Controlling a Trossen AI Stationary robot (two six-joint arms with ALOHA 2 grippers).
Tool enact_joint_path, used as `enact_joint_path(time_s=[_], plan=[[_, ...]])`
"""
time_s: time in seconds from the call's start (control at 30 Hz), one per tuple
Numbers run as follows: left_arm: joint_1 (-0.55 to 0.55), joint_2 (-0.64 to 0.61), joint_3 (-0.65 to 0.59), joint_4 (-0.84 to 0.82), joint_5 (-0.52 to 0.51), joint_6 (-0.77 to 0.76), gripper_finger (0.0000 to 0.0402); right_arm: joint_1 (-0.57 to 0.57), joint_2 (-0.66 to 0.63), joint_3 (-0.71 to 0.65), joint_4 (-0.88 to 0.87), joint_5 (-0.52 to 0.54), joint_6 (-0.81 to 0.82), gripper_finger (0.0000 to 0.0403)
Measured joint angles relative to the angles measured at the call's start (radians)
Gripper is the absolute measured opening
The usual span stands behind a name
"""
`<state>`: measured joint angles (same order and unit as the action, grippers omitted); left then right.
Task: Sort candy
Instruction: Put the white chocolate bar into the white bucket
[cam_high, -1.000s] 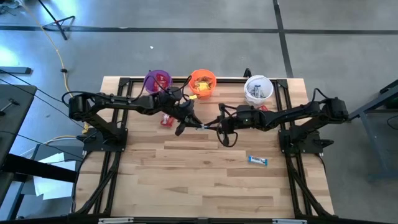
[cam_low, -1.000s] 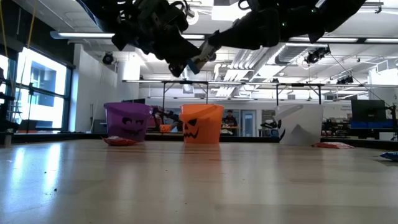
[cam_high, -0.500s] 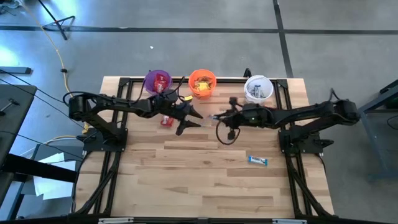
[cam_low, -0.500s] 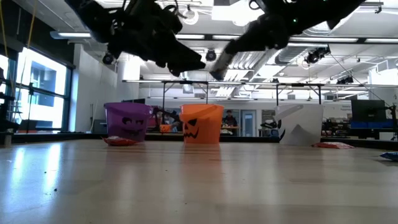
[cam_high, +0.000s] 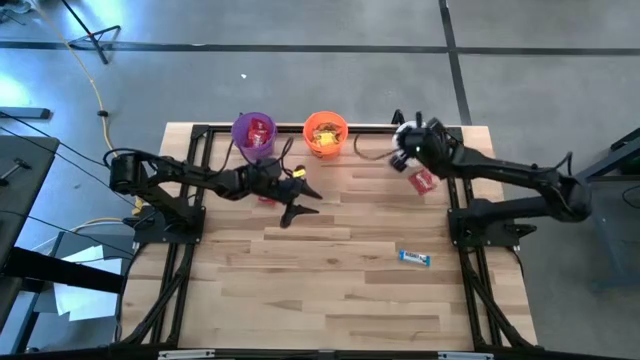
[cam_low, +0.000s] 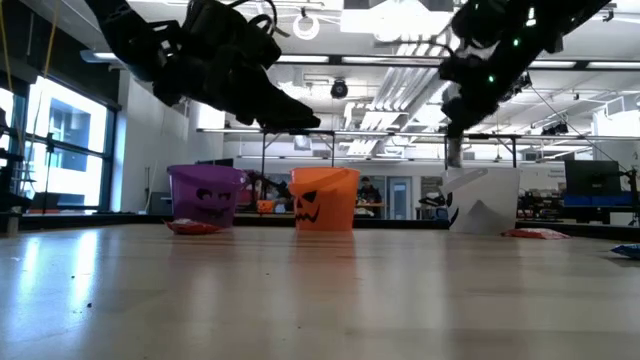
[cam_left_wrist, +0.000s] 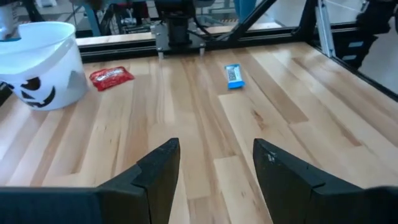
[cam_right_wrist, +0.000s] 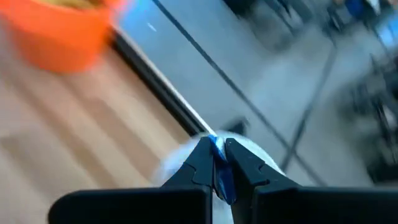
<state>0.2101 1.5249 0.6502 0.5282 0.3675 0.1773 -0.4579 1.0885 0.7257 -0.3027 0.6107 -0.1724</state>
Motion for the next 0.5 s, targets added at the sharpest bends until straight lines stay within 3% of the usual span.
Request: enact_joint_path(time_s=[0.13,0.27,0.4,0.5], plan=[[-0.019,0.000,0.000,0.001,-0.002,0.003,0.0191,-0.138,0.017,-0.004,-0.058,-0.030,0.074,0.0008],[-0.029,0.000,0.000,-0.002,-0.017,0.011,0.0191,-0.238,0.054,-0.004,-0.068,-0.136,0.109,0.0009],[-0.027,0.000,0.000,-0.067,-0.063,0.030,0.0191,-0.304,0.111,-0.004,-0.068,-0.182,0.123,0.0018],[-0.027,0.000,0.000,-0.160,-0.133,0.090,0.0191,-0.318,0.150,-0.005,-0.068,-0.182,0.116,0.0046]])
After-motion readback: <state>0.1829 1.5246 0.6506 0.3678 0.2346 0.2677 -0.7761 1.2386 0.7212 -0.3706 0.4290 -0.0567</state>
